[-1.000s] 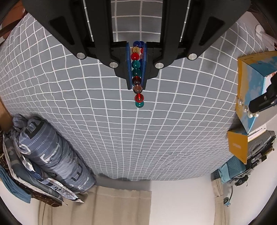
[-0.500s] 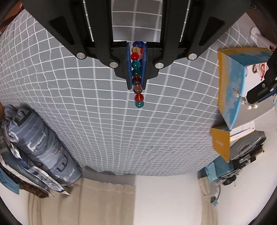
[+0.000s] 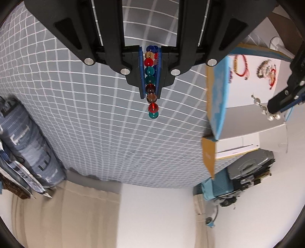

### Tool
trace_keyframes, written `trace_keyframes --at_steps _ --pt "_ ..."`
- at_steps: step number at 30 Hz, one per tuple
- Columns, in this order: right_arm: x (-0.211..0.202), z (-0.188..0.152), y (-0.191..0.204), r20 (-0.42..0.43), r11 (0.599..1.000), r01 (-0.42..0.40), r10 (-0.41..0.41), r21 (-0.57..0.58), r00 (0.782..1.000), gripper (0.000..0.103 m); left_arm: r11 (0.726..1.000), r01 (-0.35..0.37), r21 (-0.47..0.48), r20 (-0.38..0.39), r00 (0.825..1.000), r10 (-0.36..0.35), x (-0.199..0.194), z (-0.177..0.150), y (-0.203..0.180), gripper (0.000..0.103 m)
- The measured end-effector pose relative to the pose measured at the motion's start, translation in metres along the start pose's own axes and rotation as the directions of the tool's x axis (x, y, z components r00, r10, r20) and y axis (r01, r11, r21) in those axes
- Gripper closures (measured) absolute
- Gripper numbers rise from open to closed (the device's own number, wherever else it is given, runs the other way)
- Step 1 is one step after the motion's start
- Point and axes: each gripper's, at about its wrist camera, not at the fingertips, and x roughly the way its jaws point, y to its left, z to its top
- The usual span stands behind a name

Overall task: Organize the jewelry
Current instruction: 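Lift the pearls and multicolour bracelet and carry them over the white box, then open the left tool to drop the pearls while the right tool drops the bead bracelet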

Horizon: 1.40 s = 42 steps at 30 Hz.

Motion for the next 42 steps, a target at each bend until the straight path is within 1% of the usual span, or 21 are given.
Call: trace_keyframes --at_steps 4,6,9,12,16,19,24,29,32,36,42 --pt "-0.003 0.004 0.03 0.021 0.999 -0.033 0.034 -0.03 0.999 0.094 0.998 -0.049 -0.036 0.007 0.999 0.049 -0.007 -0.004 0.033 0.094" --pt "-0.002 0.006 0.044 0.018 0.998 -0.054 0.054 -0.04 0.998 0.094 0.997 -0.06 -0.058 -0.002 0.998 0.06 -0.008 -0.009 0.049 0.094" --pt "-0.002 0.008 0.063 0.02 0.995 -0.085 0.086 -0.051 0.996 0.094 0.991 -0.098 -0.093 -0.015 0.995 0.097 -0.009 -0.014 0.076 0.094" --pt "0.0 0.011 0.087 0.017 0.99 -0.121 0.122 -0.07 0.992 0.094 0.981 -0.156 -0.114 -0.021 0.988 0.154 -0.009 -0.021 0.099 0.094" --pt "0.01 0.011 0.118 -0.003 0.983 -0.161 0.162 -0.089 0.987 0.094 0.97 -0.2 -0.135 -0.045 0.98 0.196 -0.003 -0.029 0.124 0.094" --pt "0.024 0.009 0.141 -0.034 0.976 -0.192 0.189 -0.101 0.981 0.094 0.959 -0.241 -0.147 -0.069 0.97 0.233 0.006 -0.035 0.139 0.094" --pt "0.051 0.002 0.174 -0.1 0.965 -0.225 0.213 -0.132 0.972 0.094 0.95 -0.257 -0.177 -0.118 0.964 0.239 0.019 -0.043 0.163 0.094" --pt "0.075 -0.007 0.19 -0.172 0.96 -0.238 0.212 -0.146 0.962 0.094 0.942 -0.274 -0.193 -0.192 0.952 0.238 0.042 -0.053 0.182 0.094" --pt "0.085 -0.011 0.195 -0.203 0.962 -0.226 0.193 -0.151 0.96 0.094 0.941 -0.28 -0.191 -0.219 0.946 0.237 0.052 -0.058 0.187 0.094" --pt "0.093 -0.017 0.2 -0.233 0.963 -0.221 0.182 -0.154 0.955 0.094 0.942 -0.277 -0.191 -0.233 0.945 0.231 0.057 -0.062 0.192 0.094" --pt "0.095 -0.018 0.202 -0.238 0.961 -0.223 0.181 -0.161 0.954 0.093 0.939 -0.281 -0.199 -0.239 0.943 0.232 0.058 -0.064 0.195 0.092"
